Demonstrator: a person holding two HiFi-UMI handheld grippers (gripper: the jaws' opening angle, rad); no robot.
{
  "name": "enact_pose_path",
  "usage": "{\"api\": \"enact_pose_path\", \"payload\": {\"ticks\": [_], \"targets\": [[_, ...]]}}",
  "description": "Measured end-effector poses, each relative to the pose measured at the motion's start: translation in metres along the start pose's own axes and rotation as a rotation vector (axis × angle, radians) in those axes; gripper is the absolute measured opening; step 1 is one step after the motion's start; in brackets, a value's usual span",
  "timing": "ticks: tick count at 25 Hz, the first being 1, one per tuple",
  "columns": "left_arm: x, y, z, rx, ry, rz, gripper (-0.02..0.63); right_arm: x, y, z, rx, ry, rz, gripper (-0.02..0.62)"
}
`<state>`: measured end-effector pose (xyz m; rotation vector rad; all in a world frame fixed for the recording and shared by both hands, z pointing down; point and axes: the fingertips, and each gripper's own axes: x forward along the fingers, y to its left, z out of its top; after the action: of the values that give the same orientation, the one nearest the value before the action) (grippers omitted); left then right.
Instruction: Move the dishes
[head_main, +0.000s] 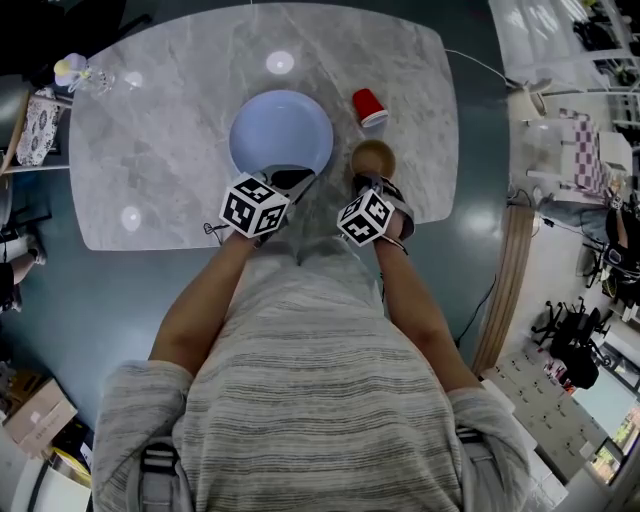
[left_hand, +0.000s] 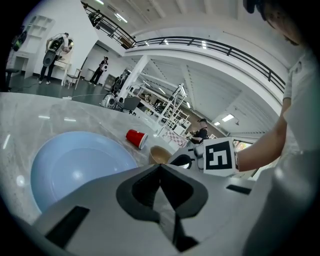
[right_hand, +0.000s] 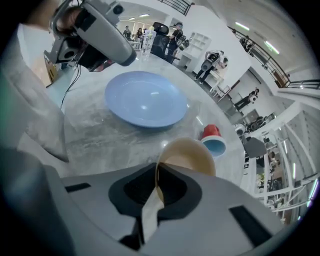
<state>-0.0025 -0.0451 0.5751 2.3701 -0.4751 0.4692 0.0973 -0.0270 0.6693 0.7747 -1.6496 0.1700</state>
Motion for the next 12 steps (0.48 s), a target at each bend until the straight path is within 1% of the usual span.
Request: {"api": "enact_pose_path", "payload": {"ticks": [8, 12], "targets": [[-0.016, 0.01, 0.0, -0.033, -0.038, 0.035, 0.02, -0.011, -0.009, 0.054, -0.09, -0.082, -0.043, 0.026], [-0.03, 0.02, -0.003, -0.052, -0.057, 0.06, 0.02, -0.01, -0.003, 0.087, -0.156, -0.121, -0.037, 0.026]]}}
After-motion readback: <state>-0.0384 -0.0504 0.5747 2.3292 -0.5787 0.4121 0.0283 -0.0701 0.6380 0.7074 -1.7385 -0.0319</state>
